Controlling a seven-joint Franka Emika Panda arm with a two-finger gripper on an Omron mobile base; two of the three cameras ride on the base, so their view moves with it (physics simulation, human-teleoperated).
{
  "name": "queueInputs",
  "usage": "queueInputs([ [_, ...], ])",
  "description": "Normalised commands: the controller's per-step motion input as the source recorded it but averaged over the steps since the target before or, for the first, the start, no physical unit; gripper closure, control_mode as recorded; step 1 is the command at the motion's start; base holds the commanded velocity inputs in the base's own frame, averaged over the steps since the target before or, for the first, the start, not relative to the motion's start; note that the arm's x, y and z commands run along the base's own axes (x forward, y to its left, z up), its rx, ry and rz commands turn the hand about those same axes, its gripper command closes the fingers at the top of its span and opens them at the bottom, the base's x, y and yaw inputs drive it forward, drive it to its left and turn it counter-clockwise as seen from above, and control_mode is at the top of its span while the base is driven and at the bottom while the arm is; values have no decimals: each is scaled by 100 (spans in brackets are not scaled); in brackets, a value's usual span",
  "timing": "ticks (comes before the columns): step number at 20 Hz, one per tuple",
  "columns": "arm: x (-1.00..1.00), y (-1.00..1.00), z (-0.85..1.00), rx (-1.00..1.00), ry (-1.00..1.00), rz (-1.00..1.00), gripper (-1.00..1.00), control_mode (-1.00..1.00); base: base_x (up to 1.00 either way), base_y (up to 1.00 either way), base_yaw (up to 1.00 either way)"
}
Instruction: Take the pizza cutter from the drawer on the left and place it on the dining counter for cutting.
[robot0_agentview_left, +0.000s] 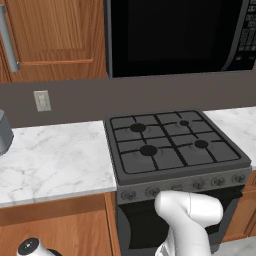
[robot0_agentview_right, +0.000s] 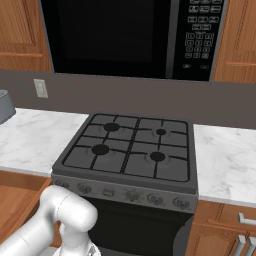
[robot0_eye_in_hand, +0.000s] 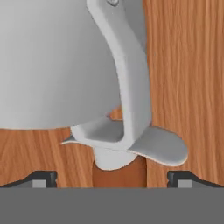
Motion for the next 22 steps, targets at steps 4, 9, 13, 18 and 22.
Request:
queueInputs([
  [4,0,0,0,0,0,0,-100,-100,0,0,0],
  [9,0,0,0,0,0,0,-100,-100,0,0,0],
  [13,0,0,0,0,0,0,-100,-100,0,0,0],
  [18,0,0,0,0,0,0,-100,-100,0,0,0],
  [22,0,0,0,0,0,0,-100,-100,0,0,0],
])
